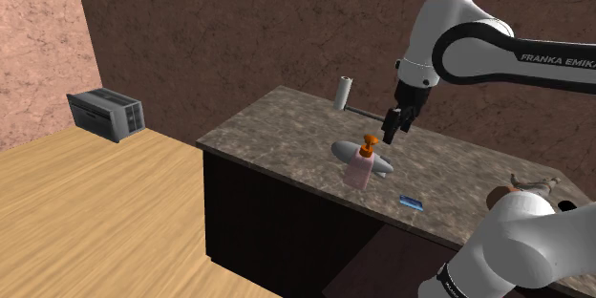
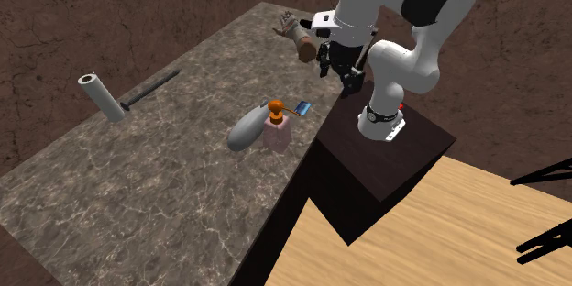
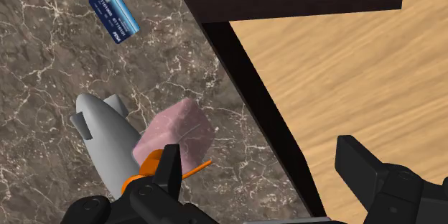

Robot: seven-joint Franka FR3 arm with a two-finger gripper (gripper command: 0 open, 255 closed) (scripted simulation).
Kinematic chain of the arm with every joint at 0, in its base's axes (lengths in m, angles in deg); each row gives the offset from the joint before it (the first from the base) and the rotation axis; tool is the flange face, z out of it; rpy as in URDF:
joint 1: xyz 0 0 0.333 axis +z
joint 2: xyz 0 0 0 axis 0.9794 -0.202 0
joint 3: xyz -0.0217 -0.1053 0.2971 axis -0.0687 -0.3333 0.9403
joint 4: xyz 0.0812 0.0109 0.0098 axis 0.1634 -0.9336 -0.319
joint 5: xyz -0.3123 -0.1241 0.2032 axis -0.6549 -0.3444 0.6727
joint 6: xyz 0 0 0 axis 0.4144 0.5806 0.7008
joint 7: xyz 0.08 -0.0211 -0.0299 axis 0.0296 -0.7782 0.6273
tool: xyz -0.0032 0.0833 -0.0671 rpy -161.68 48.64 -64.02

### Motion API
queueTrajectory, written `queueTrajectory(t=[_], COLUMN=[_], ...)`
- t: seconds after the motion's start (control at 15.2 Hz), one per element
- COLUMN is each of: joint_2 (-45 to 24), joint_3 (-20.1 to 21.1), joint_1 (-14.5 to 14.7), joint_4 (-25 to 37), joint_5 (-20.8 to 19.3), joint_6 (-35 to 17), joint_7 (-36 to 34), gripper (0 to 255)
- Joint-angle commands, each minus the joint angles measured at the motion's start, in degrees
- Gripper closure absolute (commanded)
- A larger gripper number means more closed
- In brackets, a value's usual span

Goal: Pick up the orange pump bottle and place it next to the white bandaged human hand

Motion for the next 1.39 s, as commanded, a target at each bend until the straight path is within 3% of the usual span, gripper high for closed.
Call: queueTrajectory(t=[0.0, 0.53, 0.99, 1.32], joint_2=[0.0, -9.7, -21.7, -23.8], joint_3=[0.0, -5.6, -10.1, -10.7], joint_1=[0.0, -3.0, -5.3, -5.7], joint_4=[0.0, -2.5, -0.1, -2.1], joint_5=[0.0, -6.1, -9.8, -10.5], joint_6=[0.0, -15.6, -28.5, -32.7], joint_7=[0.0, 6.5, 11.4, 11.2], gripper=[0, 0, 0, 0])
